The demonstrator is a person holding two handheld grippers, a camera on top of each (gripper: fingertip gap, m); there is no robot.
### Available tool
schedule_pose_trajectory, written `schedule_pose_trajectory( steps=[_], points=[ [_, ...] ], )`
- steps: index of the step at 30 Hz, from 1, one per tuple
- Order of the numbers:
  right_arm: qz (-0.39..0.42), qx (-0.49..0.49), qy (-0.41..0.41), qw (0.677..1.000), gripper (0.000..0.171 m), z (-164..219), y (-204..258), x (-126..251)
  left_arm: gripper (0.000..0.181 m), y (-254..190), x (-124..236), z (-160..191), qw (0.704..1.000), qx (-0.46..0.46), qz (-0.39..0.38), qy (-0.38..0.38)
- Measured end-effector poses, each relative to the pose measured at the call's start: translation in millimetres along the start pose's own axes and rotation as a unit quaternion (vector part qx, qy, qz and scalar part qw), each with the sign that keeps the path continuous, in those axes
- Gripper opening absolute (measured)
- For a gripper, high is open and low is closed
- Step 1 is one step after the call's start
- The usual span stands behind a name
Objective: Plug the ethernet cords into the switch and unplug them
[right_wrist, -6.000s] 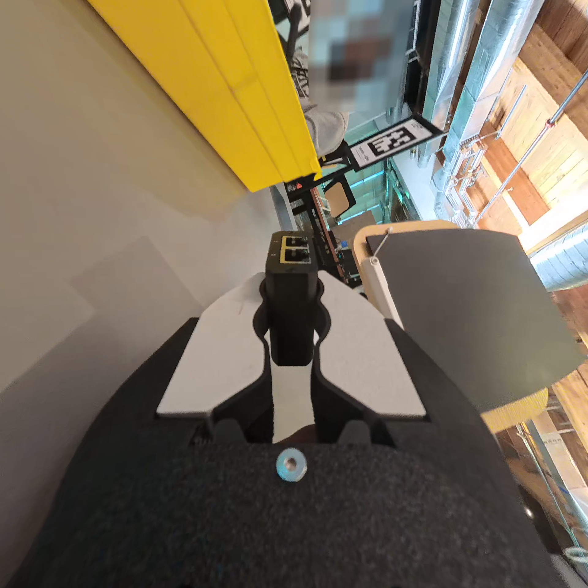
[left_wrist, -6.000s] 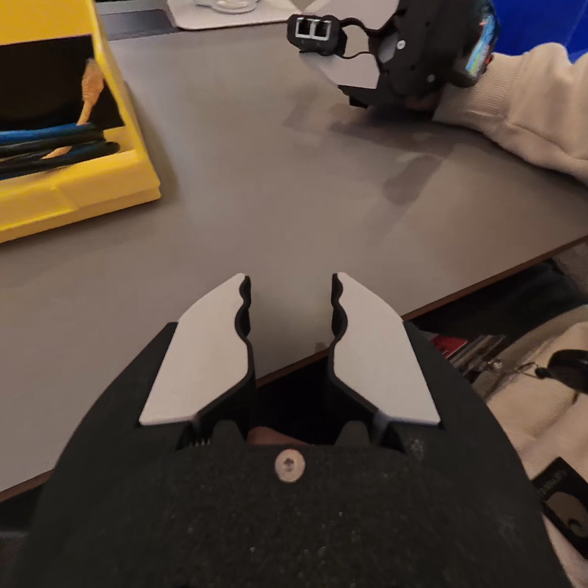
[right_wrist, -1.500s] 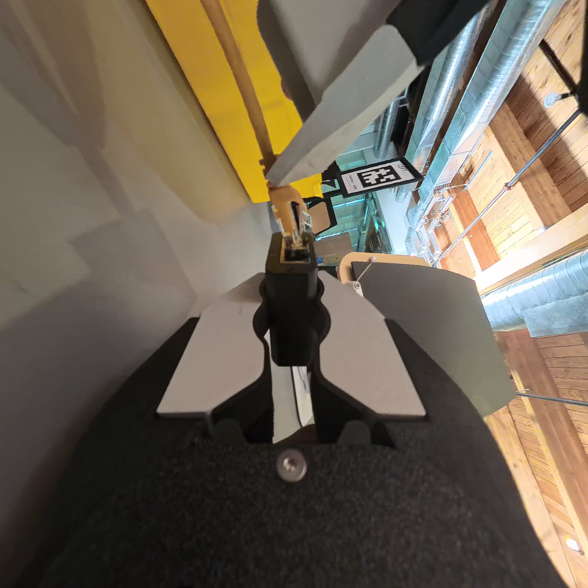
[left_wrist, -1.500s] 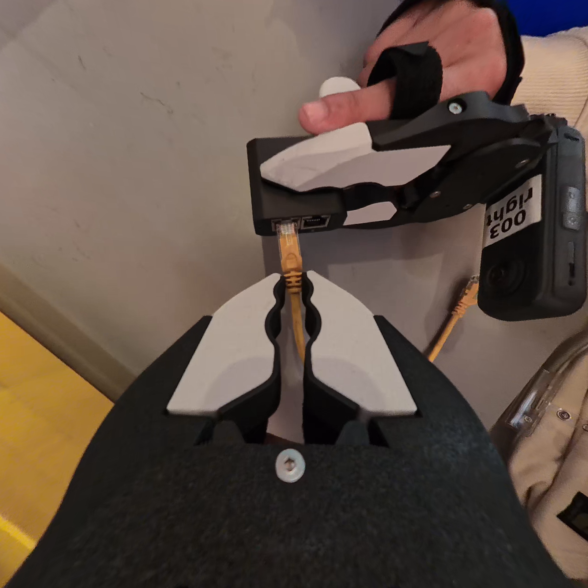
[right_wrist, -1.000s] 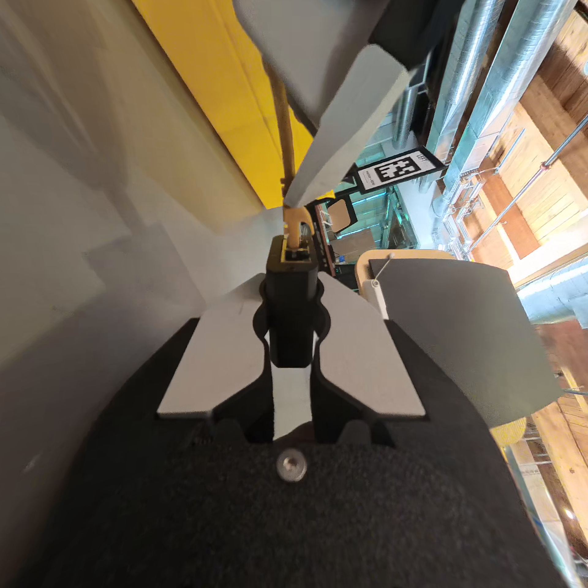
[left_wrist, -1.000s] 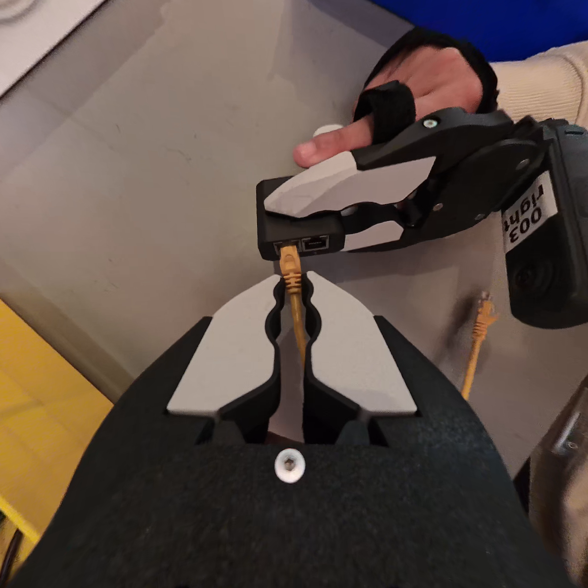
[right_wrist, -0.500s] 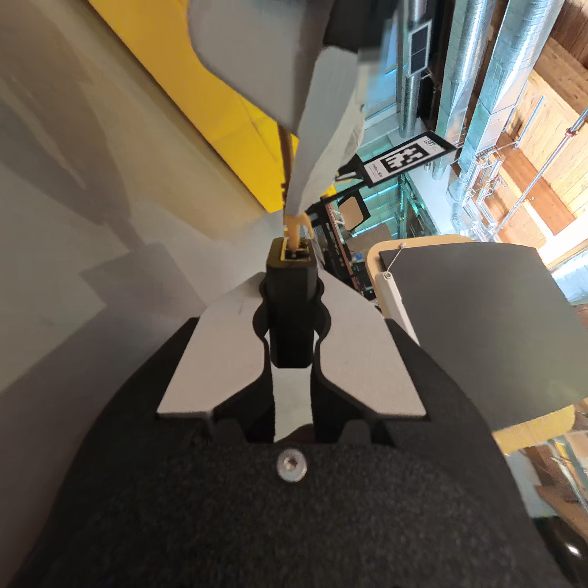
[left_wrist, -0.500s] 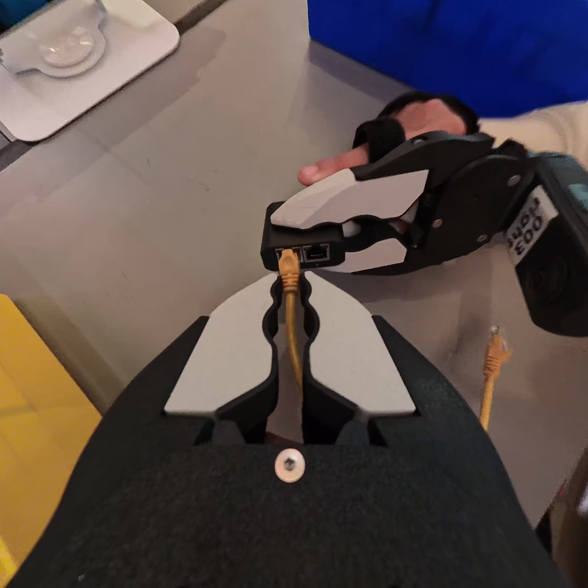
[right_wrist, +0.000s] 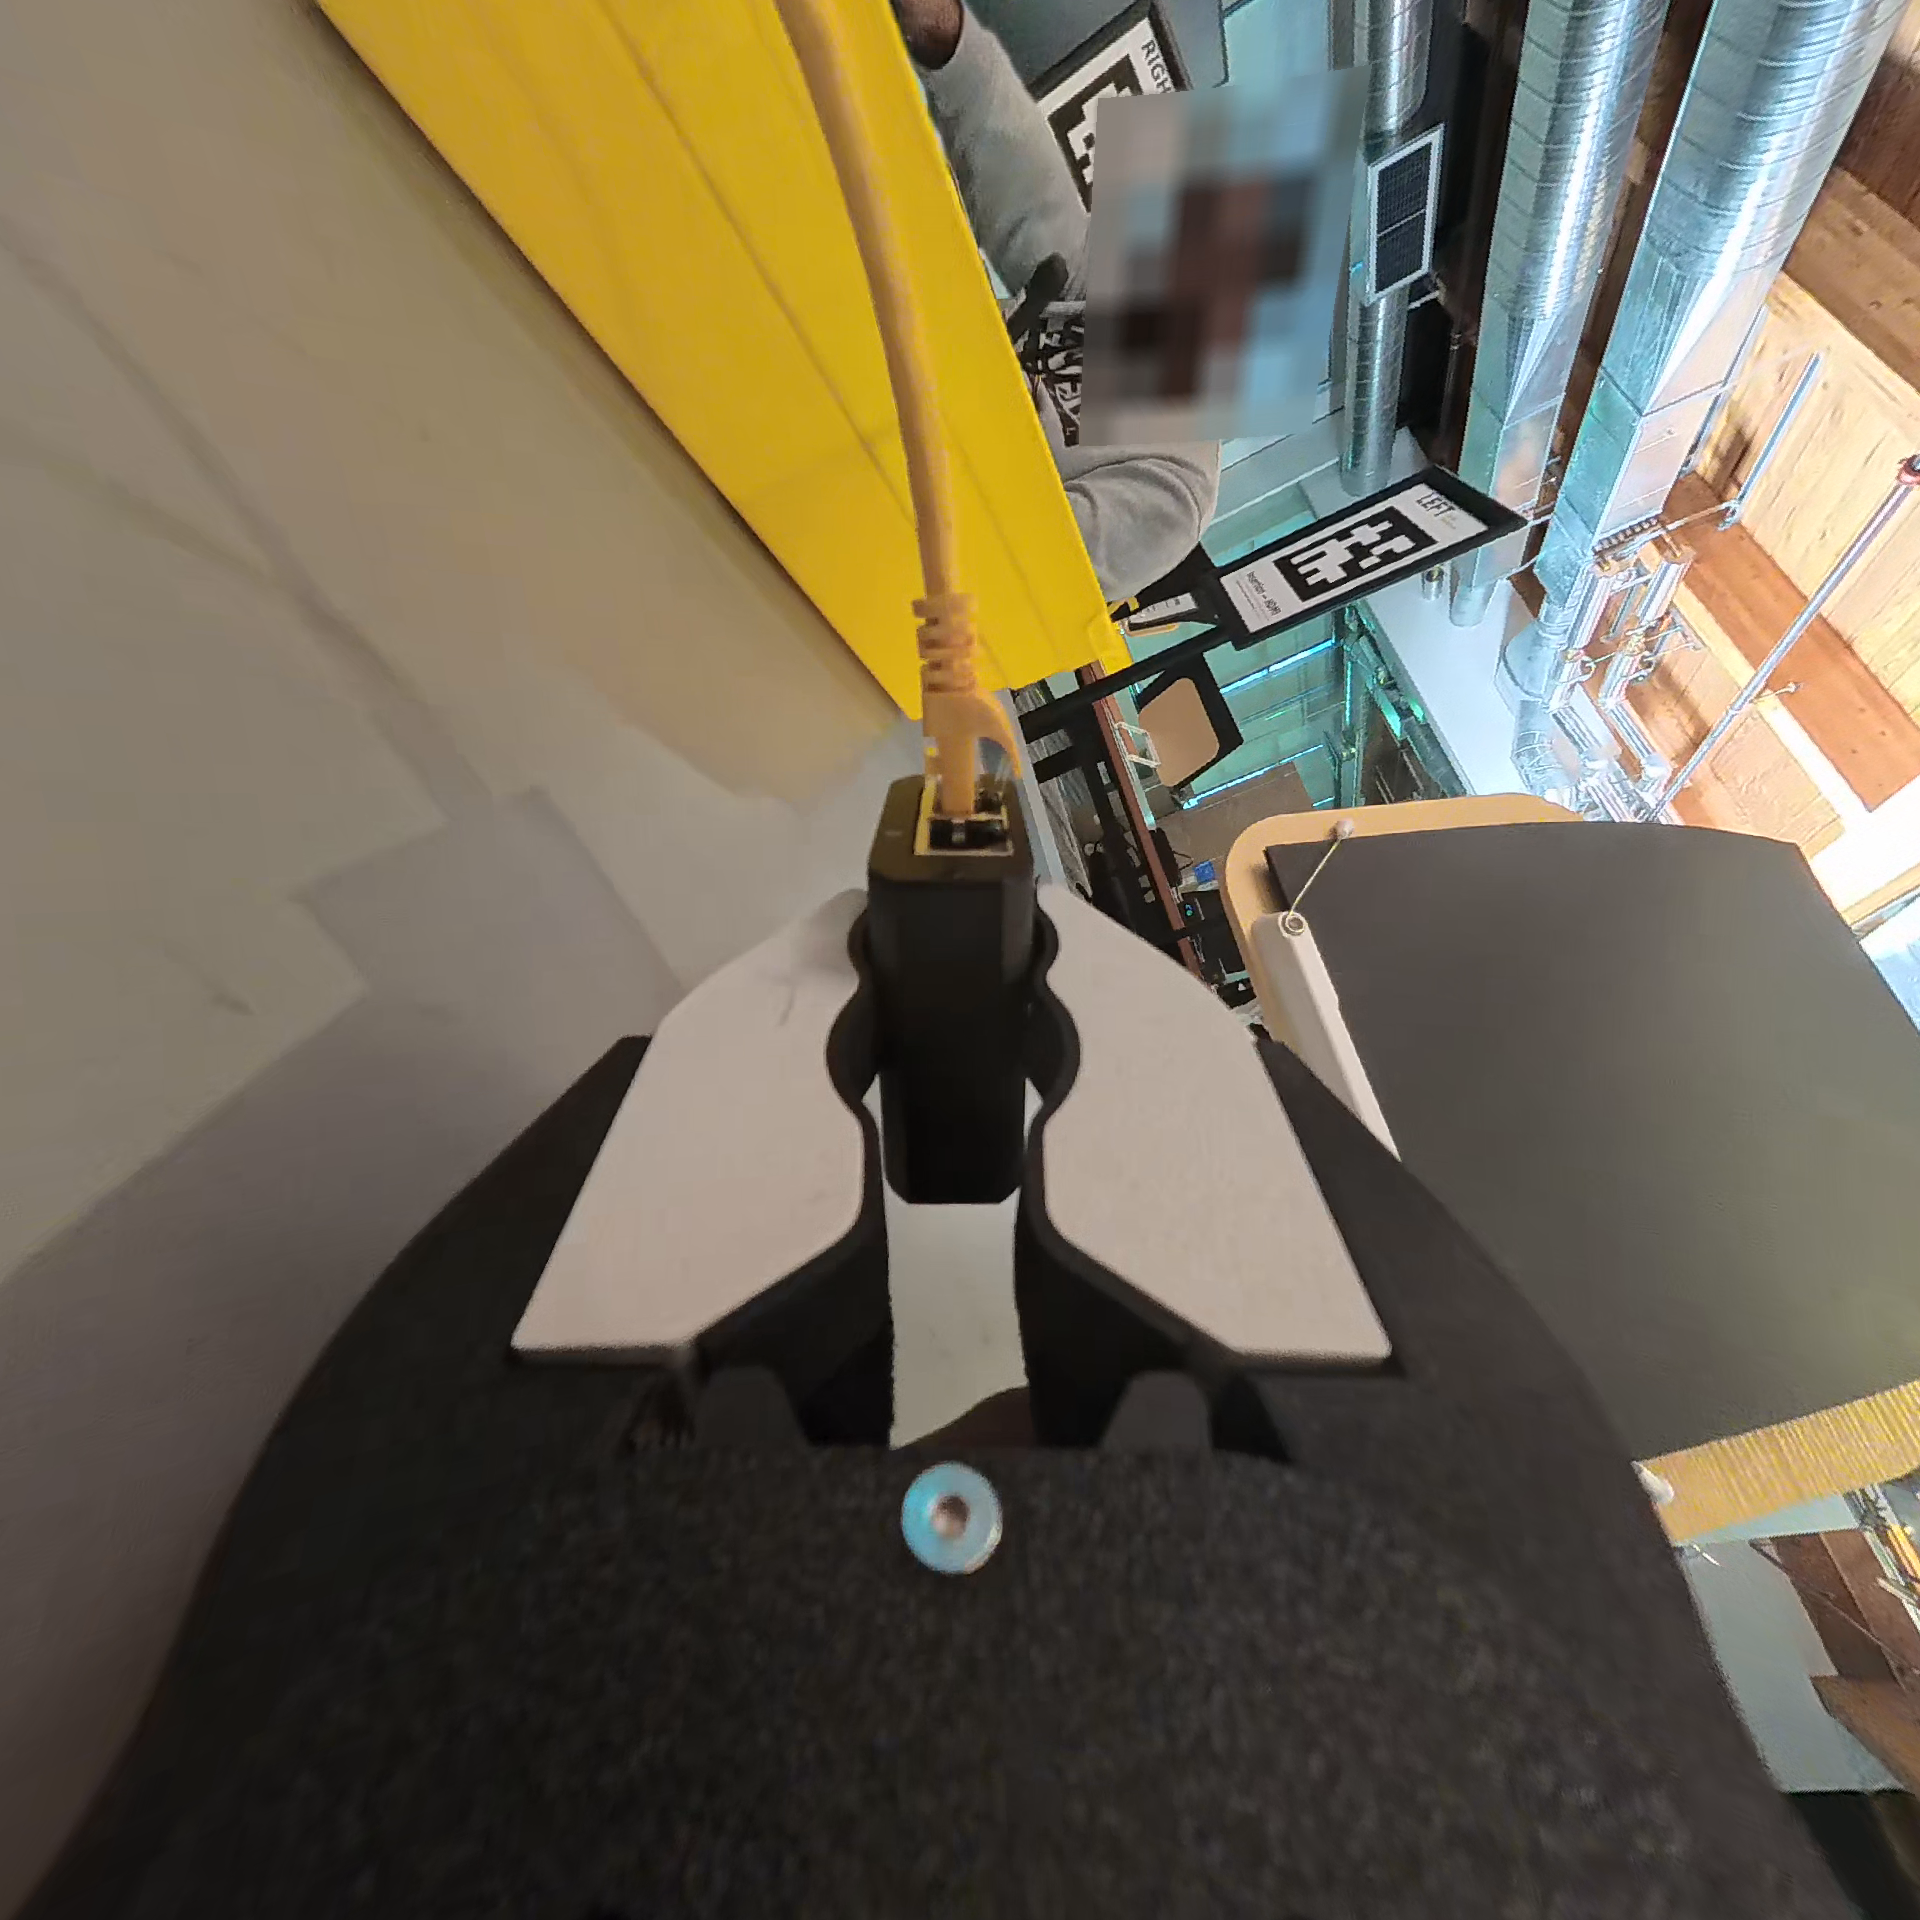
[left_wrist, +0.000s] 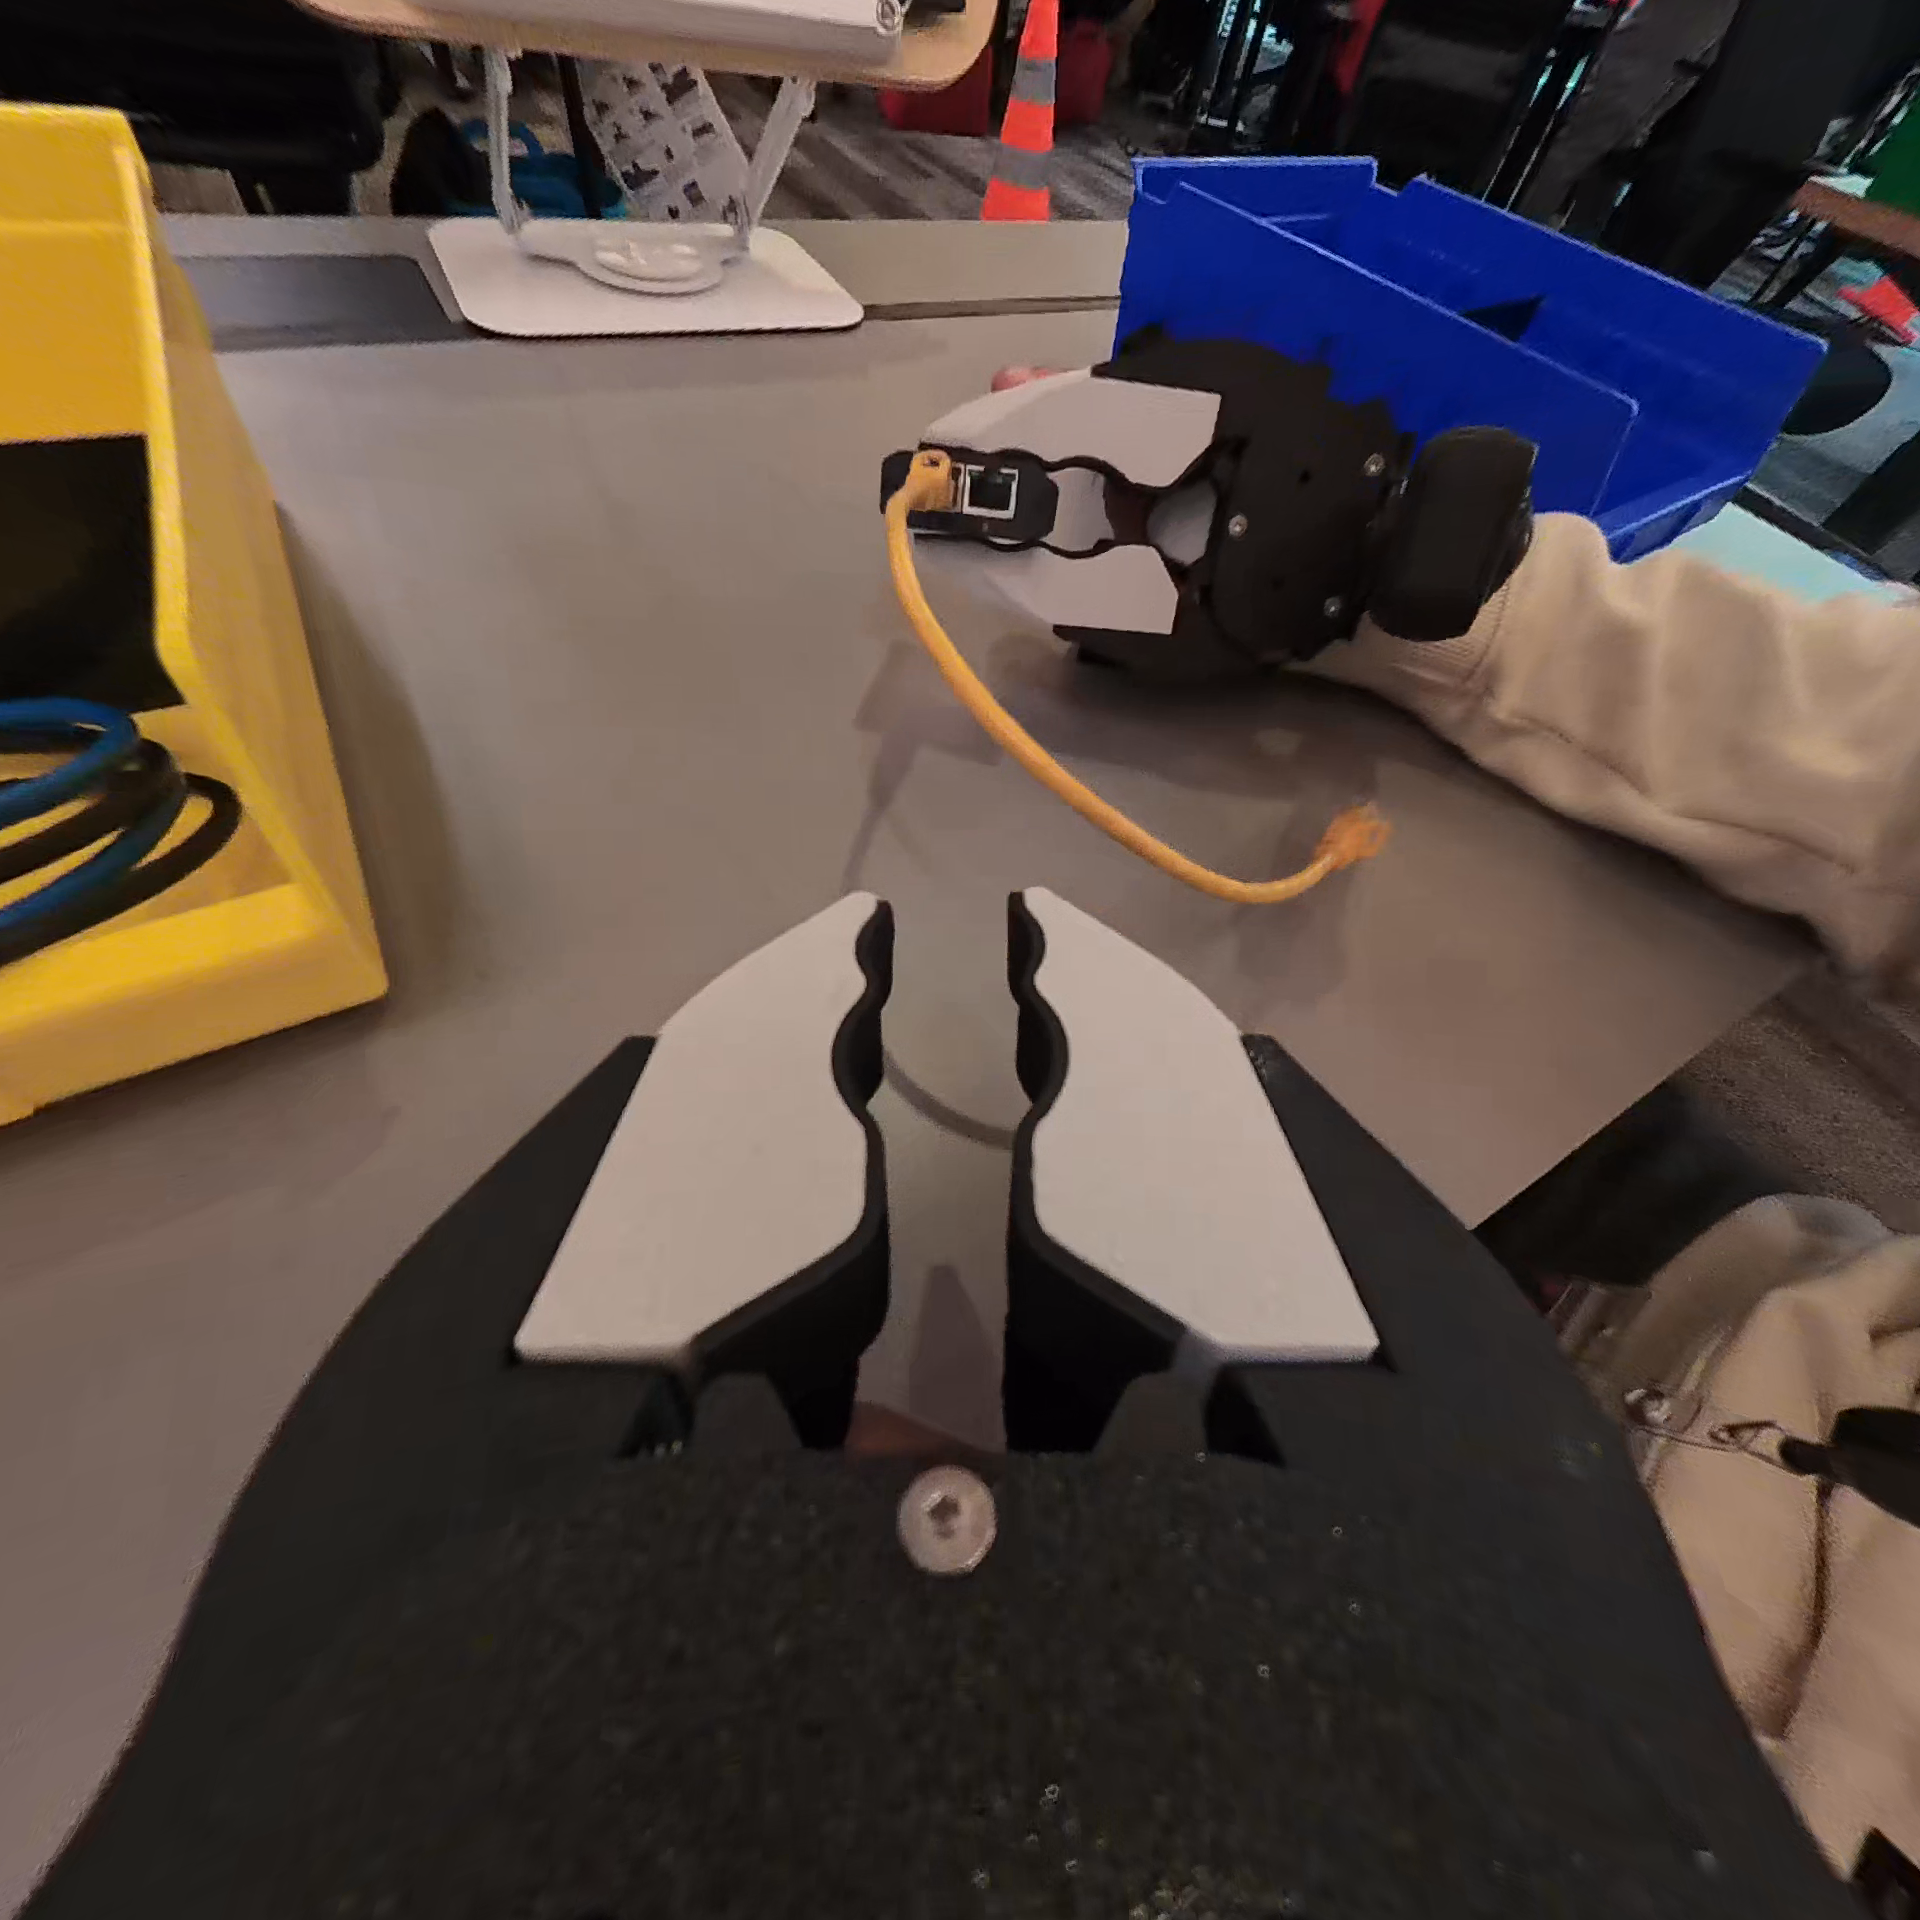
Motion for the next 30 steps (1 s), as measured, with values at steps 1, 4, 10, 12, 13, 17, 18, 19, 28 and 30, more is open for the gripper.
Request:
schedule_pose_trajectory(
  steps=[1,4,10,12,13,17,18,19,28,30],
  points=[
    [-0.001,0.000,0.000,1.000,0.024,0,0,0,0.020,1,0,2,1.000,0.011,0.001,0.004],
    [-0.002,0.005,0.003,1.000,0.024,0,1,0,0.025,3,1,8,0.998,0.055,0.008,0.020],
    [-0.011,0.016,0.013,1.000,0.024,2,6,-2,0.030,105,30,-27,0.977,0.049,-0.206,0.017],
    [-0.015,0.022,0.015,1.000,0.024,3,8,-3,0.040,158,47,-45,0.957,0.032,-0.280,0.066],
    [-0.018,0.023,0.015,0.999,0.024,3,9,-3,0.043,180,51,-50,0.950,0.021,-0.295,0.101],
    [-0.017,0.014,0.017,1.000,0.024,3,8,-2,0.050,242,35,-52,0.933,0.035,-0.278,0.226],
    [-0.016,0.011,0.017,1.000,0.024,4,7,-2,0.049,260,31,-48,0.922,0.027,-0.292,0.252],
    [-0.013,0.009,0.018,1.000,0.024,4,6,-2,0.048,276,27,-44,0.912,0.017,-0.303,0.276],
    [-0.022,-0.005,0.018,1.000,0.024,5,8,-2,0.028,303,8,-15,0.874,0.000,-0.302,0.381],
    [-0.023,-0.006,0.017,1.000,0.024,4,9,-2,0.027,305,10,-14,0.867,-0.015,-0.314,0.385]
  ],
)
Point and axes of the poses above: each gripper's, where its closed fingertips meet, x back along the fingers, z out of its underside, y = z × x across the jaws, the point moved 1 cm from there along x, back along the fingers, and after that the axes turned 13 degrees about -y, right-handed, at the moved point
